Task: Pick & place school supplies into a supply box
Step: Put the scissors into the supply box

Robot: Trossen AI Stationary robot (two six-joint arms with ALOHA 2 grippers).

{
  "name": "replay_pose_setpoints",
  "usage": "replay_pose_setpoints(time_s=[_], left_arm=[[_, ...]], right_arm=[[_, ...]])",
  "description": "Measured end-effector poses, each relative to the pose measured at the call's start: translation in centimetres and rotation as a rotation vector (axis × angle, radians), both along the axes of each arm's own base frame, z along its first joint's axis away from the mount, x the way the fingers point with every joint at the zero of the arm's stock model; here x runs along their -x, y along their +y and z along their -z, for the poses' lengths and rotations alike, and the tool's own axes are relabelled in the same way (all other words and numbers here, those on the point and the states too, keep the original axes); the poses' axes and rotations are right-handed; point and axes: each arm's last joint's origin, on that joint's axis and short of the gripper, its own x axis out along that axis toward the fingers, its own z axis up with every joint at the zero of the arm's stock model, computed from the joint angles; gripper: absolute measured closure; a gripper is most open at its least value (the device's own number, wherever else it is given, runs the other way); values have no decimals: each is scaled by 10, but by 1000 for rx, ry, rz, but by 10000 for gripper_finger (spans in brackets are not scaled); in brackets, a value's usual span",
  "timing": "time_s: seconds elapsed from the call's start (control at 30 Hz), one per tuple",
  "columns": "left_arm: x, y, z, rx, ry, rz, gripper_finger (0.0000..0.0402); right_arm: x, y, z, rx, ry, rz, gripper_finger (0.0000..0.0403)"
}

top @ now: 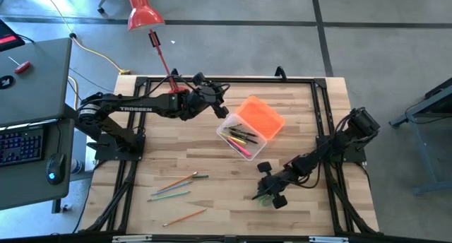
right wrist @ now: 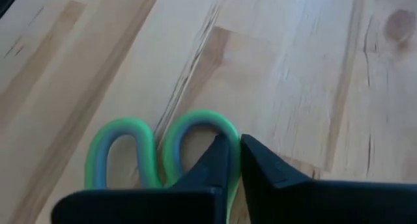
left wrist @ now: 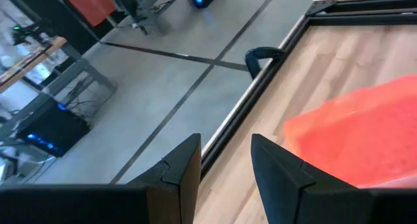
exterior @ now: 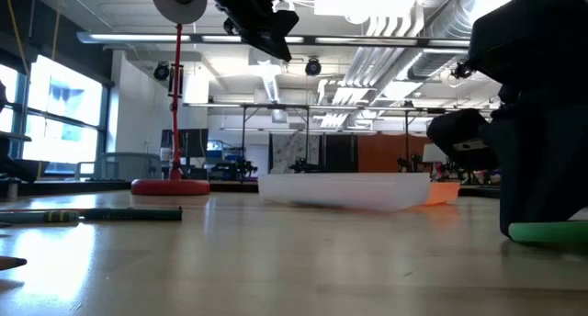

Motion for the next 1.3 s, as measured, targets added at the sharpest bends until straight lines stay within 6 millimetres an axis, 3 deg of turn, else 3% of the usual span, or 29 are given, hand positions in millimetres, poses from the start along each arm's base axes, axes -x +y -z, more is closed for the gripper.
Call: replay_pose_setpoints(time_s=[0.1,0.2,0.3,0.47,0.6,0.77,0.9,1.07,1.3], left_arm=[[1,1,-1,-17,-4,-40,236],[2,1,-1,-21,-4,-50,236],[2,1,-1,-21,-6,-52,236],[2,2,-10,-27,-54,-103,236],[2,-3,-15,-57,-66,-149,236],[5,-13,-16,-154,-46,-274,236],[8,-19,-19,-252,-31,-427,236],[10,-18,-20,-282,-32,-493,236],[10,-18,-19,-280,-34,-490,236]], right_arm=[[1,-3,-16,13,-34,5,377],[-4,-8,-46,38,-126,-4,381],[-5,-22,-66,152,-156,24,394],[-19,-61,-93,394,-270,296,395],[-32,-102,-99,401,-288,644,392],[-45,-150,-99,102,-278,885,399],[-53,-178,-92,0,-254,1019,399],[-68,-193,-81,-54,-189,1045,401],[-80,-194,-113,66,-90,1047,402]])
